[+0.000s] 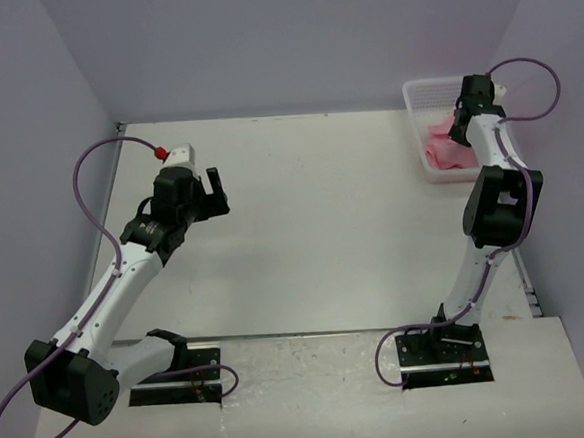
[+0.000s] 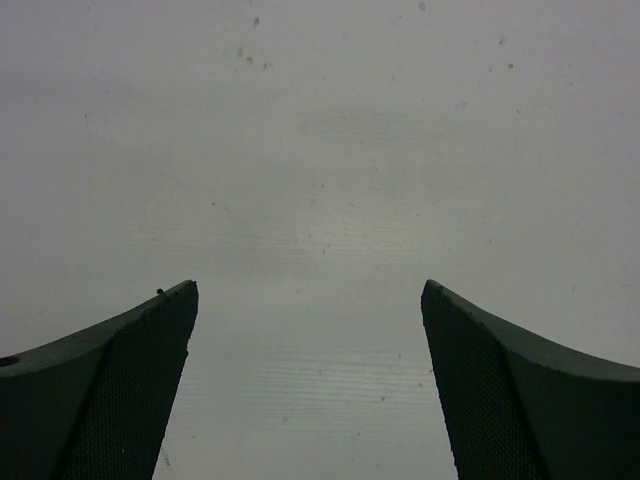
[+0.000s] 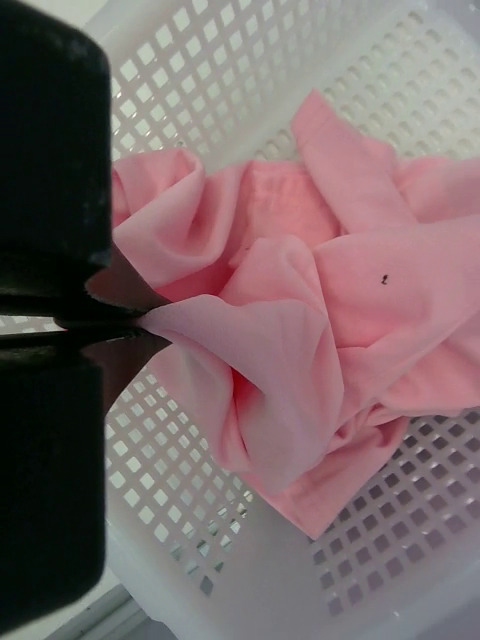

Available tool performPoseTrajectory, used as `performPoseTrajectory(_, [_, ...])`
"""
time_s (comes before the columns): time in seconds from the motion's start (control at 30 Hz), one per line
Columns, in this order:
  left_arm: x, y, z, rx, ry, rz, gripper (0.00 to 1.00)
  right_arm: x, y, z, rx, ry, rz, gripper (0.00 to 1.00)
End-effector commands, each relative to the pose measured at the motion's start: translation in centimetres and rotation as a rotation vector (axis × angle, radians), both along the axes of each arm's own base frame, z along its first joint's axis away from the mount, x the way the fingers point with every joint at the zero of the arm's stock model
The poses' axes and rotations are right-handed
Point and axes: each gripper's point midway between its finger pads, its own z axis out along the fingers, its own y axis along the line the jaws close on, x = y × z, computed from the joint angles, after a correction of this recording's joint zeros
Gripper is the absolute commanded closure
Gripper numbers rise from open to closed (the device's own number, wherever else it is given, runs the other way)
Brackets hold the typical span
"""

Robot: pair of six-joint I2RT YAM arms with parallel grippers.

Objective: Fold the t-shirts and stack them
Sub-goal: Grab crumpled tshirt from bin with the right arm, then move the tshirt to the center of the board

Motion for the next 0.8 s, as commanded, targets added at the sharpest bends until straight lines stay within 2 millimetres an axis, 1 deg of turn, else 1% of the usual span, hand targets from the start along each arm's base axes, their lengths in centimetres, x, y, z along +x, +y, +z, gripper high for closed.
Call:
performPoseTrajectory(0.0, [0.2,-0.1,0.1,0.014,-0.01,-0.007,0.08,1.3,0.1,4.5,-0.03,-0.107,0.027,1.0])
performPoseTrajectory(0.03, [0.3,-0.2,0.2,0.01,-0.014,-0.011,0.12,1.2,0.6,6.2,-0.042,-0.14,0.053,1.0])
performPoseTrajectory(0.1, [0.4,-0.3,0.2,0.012,-0.016,-0.012,0.14,1.6,1.3,8.5,-0.055,-0.196,0.085,1.0])
performPoseTrajectory(0.13, [0.4,-0.2,0.3,0.012,-0.017,-0.01,0.16,1.6,2.1,10.6,-0.074,-0.233,0.12,1.0])
performPoseTrajectory(0.17, [0.5,-0.3,0.3,0.016,-0.016,-0.014,0.16,1.6,2.5,11.9,-0.081,-0.259,0.137,1.0])
performPoseTrajectory(0.2, [0.5,-0.4,0.5,0.012,-0.018,-0.018,0.16,1.8,3.5,13.6,-0.104,-0.289,0.17,1.0])
performPoseTrajectory(0.23, [0.6,-0.4,0.5,0.014,-0.017,-0.019,0.16,1.5,4.3,16.0,-0.114,-0.339,0.2,1.0])
performPoseTrajectory(0.27, [0.6,-0.5,0.4,0.013,-0.013,-0.019,0.16,1.4,5.0,17.6,-0.124,-0.369,0.221,1.0])
performPoseTrajectory(0.3, [0.6,-0.6,0.3,0.011,-0.009,-0.024,0.15,1.5,6.3,19.7,-0.151,-0.41,0.267,1.0])
performPoseTrajectory(0.33, [0.7,-0.6,0.2,0.013,-0.004,-0.022,0.15,0.8,7.2,22.4,-0.176,-0.462,0.291,1.0])
performPoseTrajectory(0.37, [0.7,-0.6,0.0,0.013,0.005,-0.019,0.13,0.7,8.7,24.0,-0.194,-0.496,0.324,1.0])
performPoseTrajectory(0.4, [0.7,-0.7,-0.2,0.01,0.012,-0.021,0.06,0.2,9.5,26.4,-0.222,-0.536,0.351,1.0])
performPoseTrajectory(0.43, [0.7,-0.7,-0.4,0.012,0.018,-0.024,0.03,-0.2,10.3,28.2,-0.237,-0.569,0.37,1.0])
performPoseTrajectory(0.47, [0.8,-0.7,-0.6,0.015,0.023,-0.022,0.01,-1.2,12.1,31.7,-0.261,-0.632,0.405,1.0])
performPoseTrajectory(0.53, [0.9,-0.3,-0.8,0.03,0.027,-0.001,0.0,-2.4,13.4,35.1,-0.278,-0.695,0.43,1.0])
performPoseTrajectory(0.57, [1.0,-0.2,-0.8,0.032,0.026,0.005,0.0,-3.1,14.0,36.2,-0.282,-0.703,0.448,1.0])
performPoseTrajectory(0.6, [1.0,0.0,-0.8,0.036,0.023,0.014,0.0,-4.5,15.1,40.1,-0.313,-0.78,0.47,1.0])
performPoseTrajectory(0.63, [1.1,0.0,-0.7,0.034,0.023,0.017,0.0,-5.4,15.9,41.9,-0.328,-0.814,0.488,1.0])
performPoseTrajectory(0.67, [1.1,-0.1,-0.6,0.033,0.022,0.019,0.0,-7.1,17.1,45.0,-0.374,-0.866,0.531,1.0])
performPoseTrajectory(0.73, [1.2,0.3,-0.4,0.033,0.018,0.044,0.0,-9.3,18.5,47.7,-0.404,-0.928,0.57,1.0])
performPoseTrajectory(0.77, [1.3,0.3,0.1,0.03,0.01,0.052,0.0,-10.5,19.1,49.0,-0.413,-0.965,0.59,1.0])
